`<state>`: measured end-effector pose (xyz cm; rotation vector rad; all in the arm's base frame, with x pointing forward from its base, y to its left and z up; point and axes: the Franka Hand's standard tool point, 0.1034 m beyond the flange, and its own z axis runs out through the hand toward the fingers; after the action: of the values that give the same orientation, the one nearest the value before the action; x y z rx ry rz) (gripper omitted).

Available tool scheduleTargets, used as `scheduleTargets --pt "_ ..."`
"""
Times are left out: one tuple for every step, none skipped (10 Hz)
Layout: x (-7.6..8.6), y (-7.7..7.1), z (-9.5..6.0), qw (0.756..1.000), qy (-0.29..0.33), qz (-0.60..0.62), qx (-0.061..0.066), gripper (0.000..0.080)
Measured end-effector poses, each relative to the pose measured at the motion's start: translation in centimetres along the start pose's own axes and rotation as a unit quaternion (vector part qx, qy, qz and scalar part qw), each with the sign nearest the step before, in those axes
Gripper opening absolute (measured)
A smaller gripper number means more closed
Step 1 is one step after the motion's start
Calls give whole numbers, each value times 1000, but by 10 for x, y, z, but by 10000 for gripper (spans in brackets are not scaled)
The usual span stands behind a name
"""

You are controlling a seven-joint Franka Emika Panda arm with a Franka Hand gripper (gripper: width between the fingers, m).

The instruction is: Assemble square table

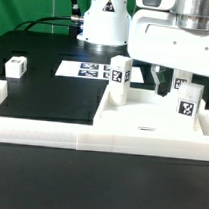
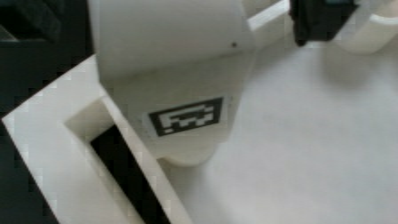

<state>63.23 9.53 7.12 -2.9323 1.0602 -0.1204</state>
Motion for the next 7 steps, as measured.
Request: scheduleTargets --pt "1 0 -2 1000 1 -1 2 649" --pt "10 -1 -18 1000 2 -19 16 649" --pt "18 5 -36 999 4 -28 27 649" --pt "23 15 -47 999 5 -39 33 649" --pt "30 25 -57 997 8 -64 37 649" --pt "36 38 -65 996 12 -80 39 649" --pt "43 53 -67 994 14 -107 36 649"
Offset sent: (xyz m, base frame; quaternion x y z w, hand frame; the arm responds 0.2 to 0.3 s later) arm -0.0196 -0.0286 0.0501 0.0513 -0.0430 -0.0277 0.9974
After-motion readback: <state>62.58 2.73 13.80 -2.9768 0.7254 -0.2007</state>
